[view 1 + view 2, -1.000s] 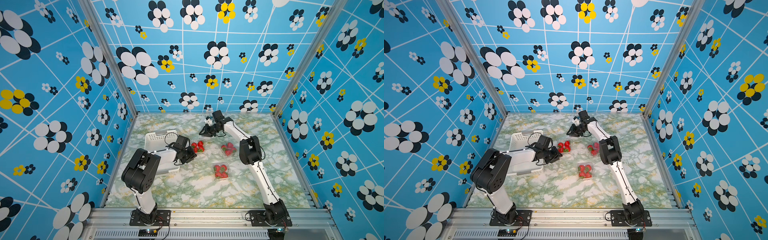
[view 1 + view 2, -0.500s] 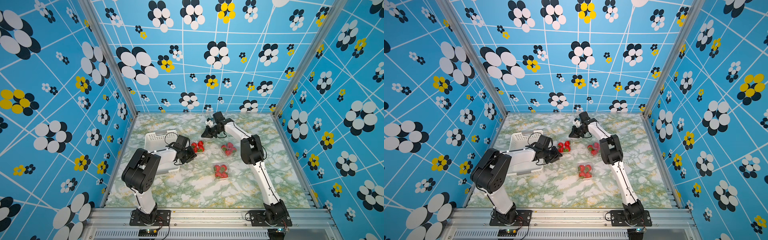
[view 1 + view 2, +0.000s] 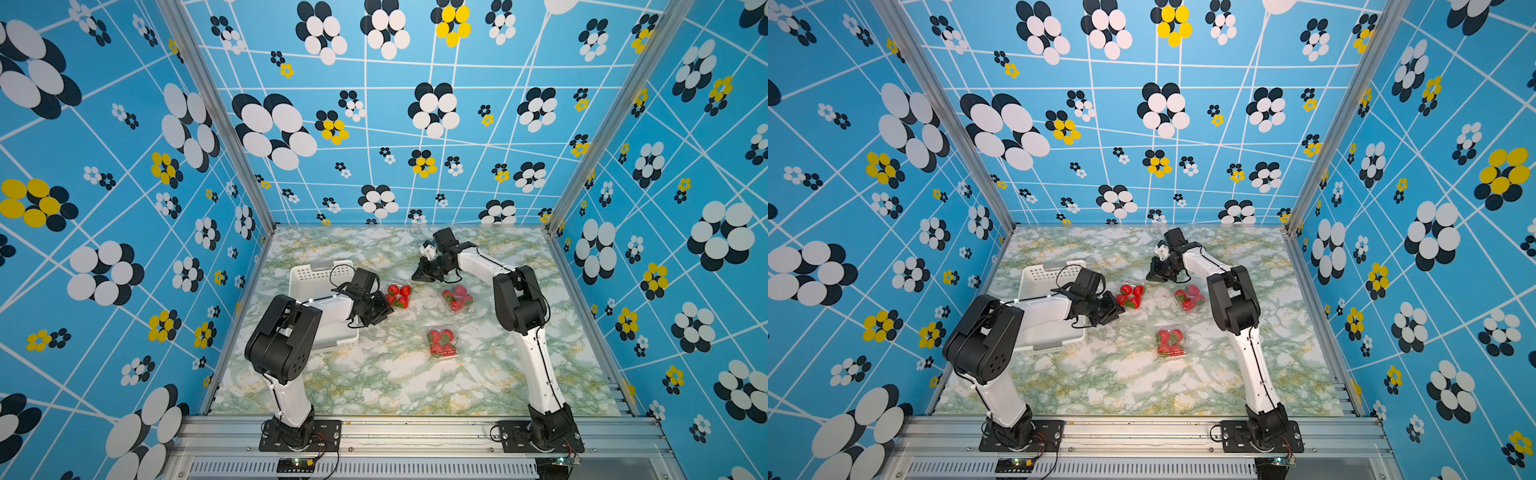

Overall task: Pack strawberries into containers
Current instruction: Adjust the packing box at the center of the board.

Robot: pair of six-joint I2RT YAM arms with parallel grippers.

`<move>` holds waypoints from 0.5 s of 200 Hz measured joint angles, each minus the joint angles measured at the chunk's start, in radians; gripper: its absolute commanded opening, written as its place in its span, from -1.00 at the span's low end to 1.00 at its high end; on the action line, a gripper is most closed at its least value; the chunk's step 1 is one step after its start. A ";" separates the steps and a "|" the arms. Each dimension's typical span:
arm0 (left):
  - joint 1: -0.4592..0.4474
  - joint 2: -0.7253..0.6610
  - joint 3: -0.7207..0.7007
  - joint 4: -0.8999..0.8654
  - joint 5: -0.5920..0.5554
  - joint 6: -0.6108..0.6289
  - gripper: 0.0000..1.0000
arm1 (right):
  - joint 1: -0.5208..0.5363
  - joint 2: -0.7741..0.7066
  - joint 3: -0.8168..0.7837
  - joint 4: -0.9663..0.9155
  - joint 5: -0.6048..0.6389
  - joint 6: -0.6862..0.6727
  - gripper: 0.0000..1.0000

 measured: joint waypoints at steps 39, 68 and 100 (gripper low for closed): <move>0.000 0.000 0.000 0.000 0.002 0.001 -0.33 | 0.000 -0.075 -0.113 0.036 0.021 0.022 -0.78; 0.000 -0.002 0.000 -0.003 0.001 0.005 -0.33 | 0.001 -0.078 -0.128 0.050 0.021 0.029 -0.78; 0.010 -0.007 0.000 -0.007 -0.016 0.006 -0.34 | 0.002 -0.082 -0.166 0.062 0.014 0.037 -0.71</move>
